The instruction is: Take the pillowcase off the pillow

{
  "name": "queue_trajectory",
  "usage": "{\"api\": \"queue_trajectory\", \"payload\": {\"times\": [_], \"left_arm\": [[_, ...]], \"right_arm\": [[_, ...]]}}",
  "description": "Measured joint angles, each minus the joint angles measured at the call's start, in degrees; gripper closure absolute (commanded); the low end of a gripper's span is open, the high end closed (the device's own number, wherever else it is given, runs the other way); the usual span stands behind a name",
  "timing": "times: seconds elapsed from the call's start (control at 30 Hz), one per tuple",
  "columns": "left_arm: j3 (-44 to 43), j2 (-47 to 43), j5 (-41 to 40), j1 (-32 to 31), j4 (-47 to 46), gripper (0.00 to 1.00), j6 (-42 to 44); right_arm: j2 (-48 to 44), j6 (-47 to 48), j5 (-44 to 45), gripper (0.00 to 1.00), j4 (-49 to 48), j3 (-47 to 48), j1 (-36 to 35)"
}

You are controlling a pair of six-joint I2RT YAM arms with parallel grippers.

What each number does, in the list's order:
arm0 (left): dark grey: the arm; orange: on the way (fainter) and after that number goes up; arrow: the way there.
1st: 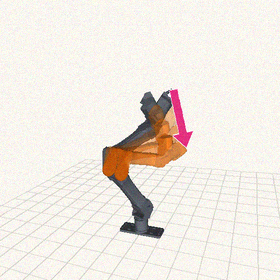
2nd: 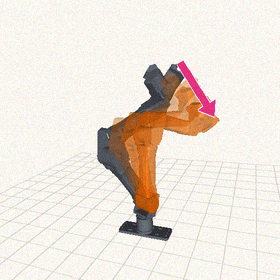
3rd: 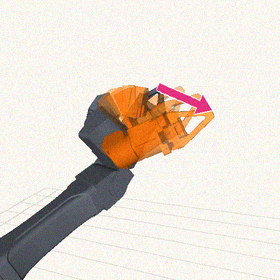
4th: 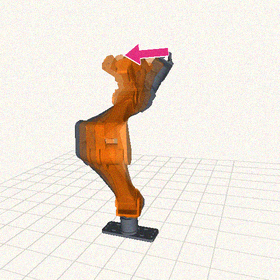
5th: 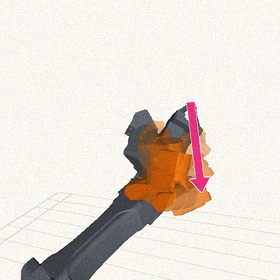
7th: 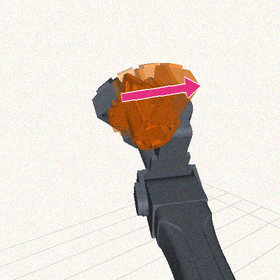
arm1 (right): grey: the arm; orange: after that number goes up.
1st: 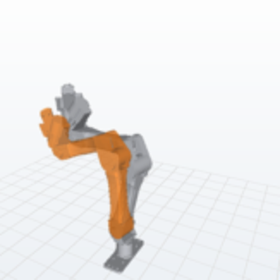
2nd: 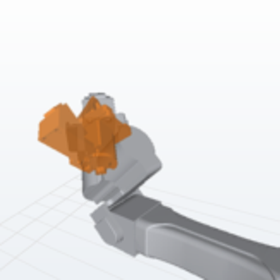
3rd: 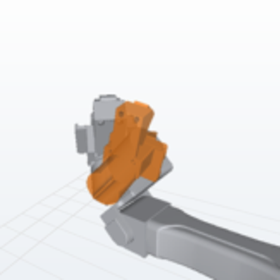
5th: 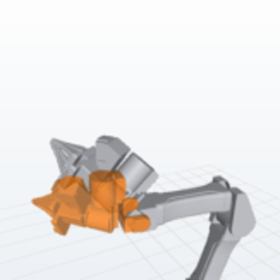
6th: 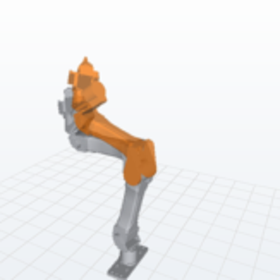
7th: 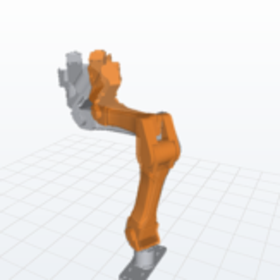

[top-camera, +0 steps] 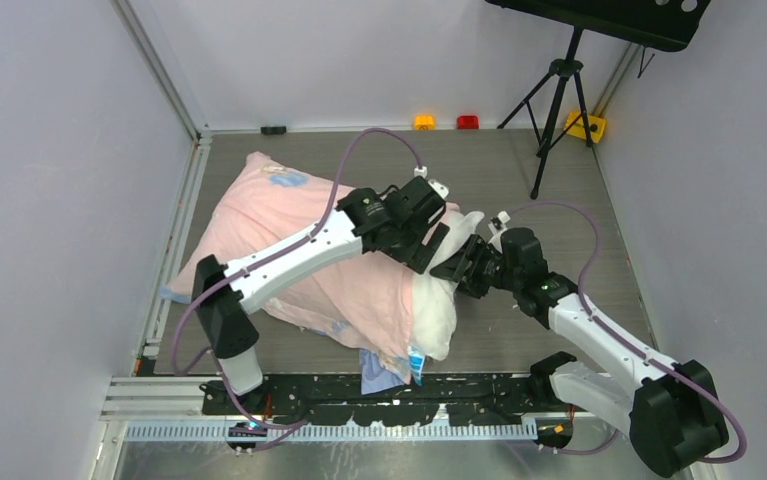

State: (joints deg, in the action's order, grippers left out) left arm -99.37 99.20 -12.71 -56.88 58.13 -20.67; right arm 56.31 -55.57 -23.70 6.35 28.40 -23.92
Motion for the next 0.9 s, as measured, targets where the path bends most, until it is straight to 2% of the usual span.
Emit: {"api": "queue_trajectory", "payload": {"times": [0.03,0.07,0.1,0.13,0.37,0.63,0.73,0.9], "left_arm": [[-0.24,0.76,-0.66,0.02,0.33,0.27,-0.15],[-0.94,1.75,-1.53,0.11,1.11,0.32,-0.26],[-1.62,2.73,-2.47,0.2,1.73,0.37,-0.5],[-2.08,3.41,-3.23,0.26,2.25,0.4,-0.66],[-2.08,2.86,-6.58,4.24,3.65,0.48,-1.66],[10.12,-7.74,-6.71,17.14,1.11,0.55,-1.64],[16.11,-11.43,-3.96,21.24,-2.29,0.54,-1.9],[21.84,-17.62,1.2,25.35,-6.78,0.4,-2.38]], "right_arm": [[-0.02,0.22,-0.13,0.83,-0.52,-0.04,-0.02],[-0.02,-0.26,-0.26,0.92,-1.2,-0.15,-0.02],[-0.02,-0.33,-0.39,0.98,-1.75,-0.26,-0.04],[-0.04,0.22,-0.52,1.0,-2.08,-0.31,-0.07],[-2.14,1.44,2.67,1.0,0.46,-0.33,-0.35],[-9.57,3.1,10.05,1.0,9.73,1.97,-0.61],[-12.0,3.61,12.94,1.0,13.57,4.42,-0.76],[-14.69,4.72,14.78,1.0,17.44,7.08,-0.87]]}}
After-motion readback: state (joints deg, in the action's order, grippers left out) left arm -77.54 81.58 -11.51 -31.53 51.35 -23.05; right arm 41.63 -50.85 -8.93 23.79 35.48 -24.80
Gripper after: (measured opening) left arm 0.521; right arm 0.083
